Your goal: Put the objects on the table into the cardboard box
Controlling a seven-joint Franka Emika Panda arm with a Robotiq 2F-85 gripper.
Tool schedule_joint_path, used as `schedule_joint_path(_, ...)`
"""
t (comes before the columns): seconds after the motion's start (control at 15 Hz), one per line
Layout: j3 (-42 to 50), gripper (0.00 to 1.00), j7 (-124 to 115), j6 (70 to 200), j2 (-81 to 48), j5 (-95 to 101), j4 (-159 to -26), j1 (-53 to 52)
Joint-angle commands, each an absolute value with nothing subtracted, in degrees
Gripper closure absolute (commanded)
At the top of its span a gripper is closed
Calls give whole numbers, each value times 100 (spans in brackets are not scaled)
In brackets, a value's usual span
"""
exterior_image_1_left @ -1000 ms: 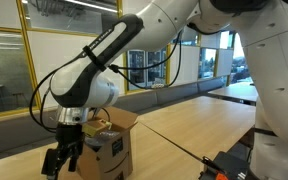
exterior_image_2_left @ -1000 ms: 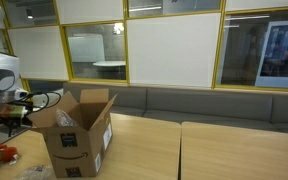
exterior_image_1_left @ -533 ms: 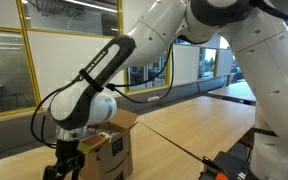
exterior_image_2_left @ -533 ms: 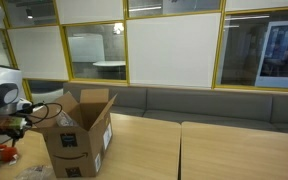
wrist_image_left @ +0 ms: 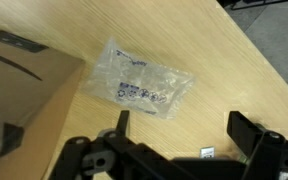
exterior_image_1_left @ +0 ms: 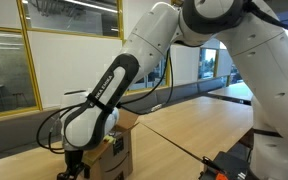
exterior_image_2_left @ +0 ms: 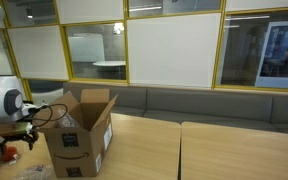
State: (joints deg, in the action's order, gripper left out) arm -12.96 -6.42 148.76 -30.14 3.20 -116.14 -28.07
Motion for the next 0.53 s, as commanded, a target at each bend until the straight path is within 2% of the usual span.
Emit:
schedule_joint_path(0.0,-833,0,-1330,14976,-3078,1002,-11589,-3132)
schedule_joint_path(0.47,-385,0,-2047,14921,-3131,1698,-11641,-3287)
